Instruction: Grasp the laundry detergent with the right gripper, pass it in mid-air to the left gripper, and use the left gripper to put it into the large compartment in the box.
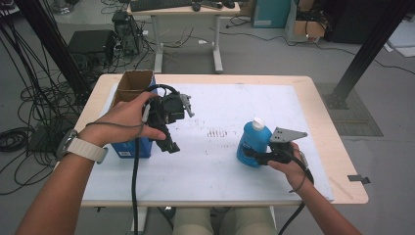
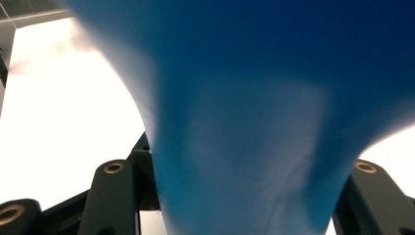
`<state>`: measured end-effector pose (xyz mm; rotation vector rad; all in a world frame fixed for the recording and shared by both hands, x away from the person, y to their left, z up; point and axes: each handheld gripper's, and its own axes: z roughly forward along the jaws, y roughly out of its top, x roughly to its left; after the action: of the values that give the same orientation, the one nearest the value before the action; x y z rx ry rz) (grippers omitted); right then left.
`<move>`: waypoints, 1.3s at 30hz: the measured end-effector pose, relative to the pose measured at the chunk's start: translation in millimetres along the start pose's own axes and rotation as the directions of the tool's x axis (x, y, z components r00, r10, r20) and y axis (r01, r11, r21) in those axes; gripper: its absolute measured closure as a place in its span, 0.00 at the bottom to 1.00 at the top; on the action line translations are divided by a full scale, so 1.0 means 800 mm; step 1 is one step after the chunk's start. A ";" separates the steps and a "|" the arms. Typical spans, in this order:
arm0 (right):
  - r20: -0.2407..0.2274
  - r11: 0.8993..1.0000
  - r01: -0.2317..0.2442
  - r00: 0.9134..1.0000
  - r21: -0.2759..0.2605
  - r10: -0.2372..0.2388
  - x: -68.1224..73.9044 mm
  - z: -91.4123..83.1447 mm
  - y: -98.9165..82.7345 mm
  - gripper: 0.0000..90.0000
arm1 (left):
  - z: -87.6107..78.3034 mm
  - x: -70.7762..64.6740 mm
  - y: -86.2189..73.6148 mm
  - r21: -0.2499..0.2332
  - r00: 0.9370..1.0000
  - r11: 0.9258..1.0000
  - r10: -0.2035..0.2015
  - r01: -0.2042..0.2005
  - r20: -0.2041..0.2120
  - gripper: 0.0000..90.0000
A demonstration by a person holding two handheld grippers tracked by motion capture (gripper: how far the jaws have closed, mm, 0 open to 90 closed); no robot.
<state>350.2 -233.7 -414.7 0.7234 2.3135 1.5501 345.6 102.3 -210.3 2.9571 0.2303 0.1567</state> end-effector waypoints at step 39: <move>-0.326 0.996 0.084 0.943 0.029 -0.070 0.014 -0.047 0.108 0.47 | -0.074 -0.015 0.061 -0.092 1.000 0.996 0.005 -0.005 0.000 0.07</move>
<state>344.6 -231.0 -319.9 0.4029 2.5780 1.6974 333.6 62.0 -145.0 2.8667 0.2100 0.1634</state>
